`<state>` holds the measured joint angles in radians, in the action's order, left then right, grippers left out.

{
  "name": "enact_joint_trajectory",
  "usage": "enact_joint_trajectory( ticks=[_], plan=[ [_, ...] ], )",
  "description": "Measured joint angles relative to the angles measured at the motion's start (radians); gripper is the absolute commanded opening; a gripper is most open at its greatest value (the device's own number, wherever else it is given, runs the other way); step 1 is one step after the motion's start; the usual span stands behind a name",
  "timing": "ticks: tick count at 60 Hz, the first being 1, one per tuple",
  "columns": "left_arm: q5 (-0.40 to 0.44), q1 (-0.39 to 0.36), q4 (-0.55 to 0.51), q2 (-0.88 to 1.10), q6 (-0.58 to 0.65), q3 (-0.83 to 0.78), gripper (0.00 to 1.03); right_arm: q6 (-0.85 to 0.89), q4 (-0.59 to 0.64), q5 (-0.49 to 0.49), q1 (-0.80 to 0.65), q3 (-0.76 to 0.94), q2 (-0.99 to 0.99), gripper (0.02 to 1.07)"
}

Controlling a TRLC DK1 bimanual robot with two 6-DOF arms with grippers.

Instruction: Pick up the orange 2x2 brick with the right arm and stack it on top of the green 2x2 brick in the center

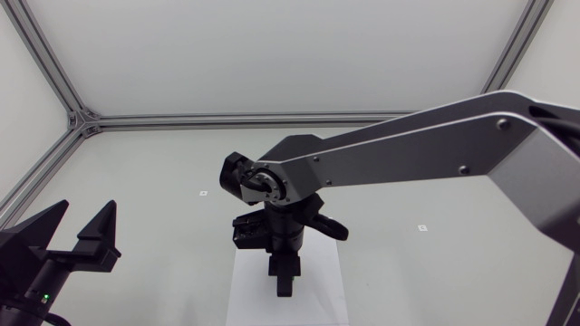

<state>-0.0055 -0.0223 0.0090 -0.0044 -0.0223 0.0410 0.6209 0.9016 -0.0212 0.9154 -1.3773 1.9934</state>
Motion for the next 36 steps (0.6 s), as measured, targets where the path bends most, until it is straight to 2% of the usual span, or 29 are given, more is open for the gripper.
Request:
enact_joint_trajectory(
  ticks=[36],
  plan=[
    [0.0, 0.0, 0.0, 0.0, 0.0, 0.0, 0.99, -0.014, -0.004, -0.001, 0.008, 0.009, -0.008, 0.08]
  ],
)
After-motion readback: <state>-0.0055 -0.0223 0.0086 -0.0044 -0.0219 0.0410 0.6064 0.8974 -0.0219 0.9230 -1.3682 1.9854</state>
